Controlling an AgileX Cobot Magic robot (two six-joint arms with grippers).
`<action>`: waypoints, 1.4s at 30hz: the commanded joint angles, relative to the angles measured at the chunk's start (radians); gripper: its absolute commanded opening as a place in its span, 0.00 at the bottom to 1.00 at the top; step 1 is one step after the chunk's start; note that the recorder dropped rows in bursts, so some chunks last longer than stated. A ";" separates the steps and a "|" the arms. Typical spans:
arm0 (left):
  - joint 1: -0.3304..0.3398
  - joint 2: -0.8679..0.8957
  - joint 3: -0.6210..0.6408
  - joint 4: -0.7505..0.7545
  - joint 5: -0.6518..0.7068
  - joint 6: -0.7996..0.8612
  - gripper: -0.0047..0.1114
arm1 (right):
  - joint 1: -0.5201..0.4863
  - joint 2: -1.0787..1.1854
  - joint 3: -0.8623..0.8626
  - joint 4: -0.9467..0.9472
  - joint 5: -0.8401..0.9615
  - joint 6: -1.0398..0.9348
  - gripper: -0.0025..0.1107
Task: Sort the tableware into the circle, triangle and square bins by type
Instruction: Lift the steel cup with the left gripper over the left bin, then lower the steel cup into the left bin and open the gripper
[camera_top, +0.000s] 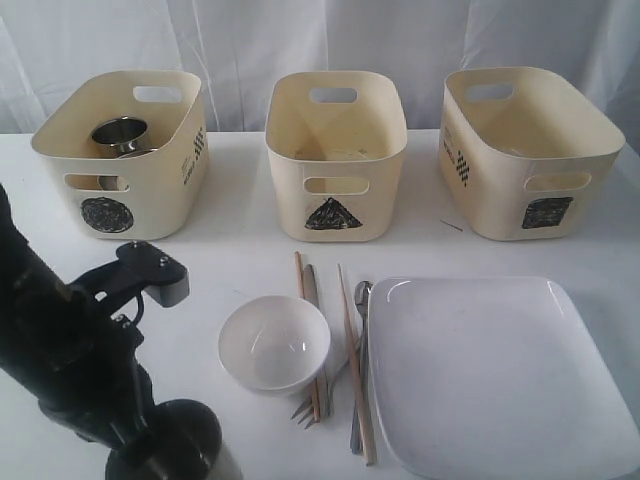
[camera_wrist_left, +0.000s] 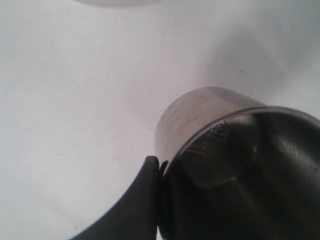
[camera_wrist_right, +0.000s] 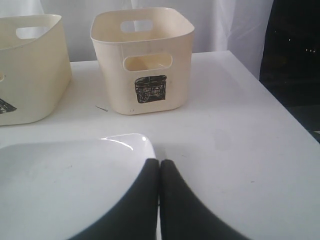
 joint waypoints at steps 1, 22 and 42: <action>-0.006 -0.078 -0.060 0.128 0.075 -0.065 0.04 | 0.006 -0.006 0.006 0.001 -0.014 -0.010 0.02; 0.257 0.072 -0.712 0.924 -0.137 -0.645 0.04 | 0.006 -0.006 0.006 0.001 -0.014 -0.010 0.02; 0.387 0.530 -0.991 0.746 -0.255 -0.644 0.04 | 0.006 -0.006 0.006 0.001 -0.014 -0.010 0.02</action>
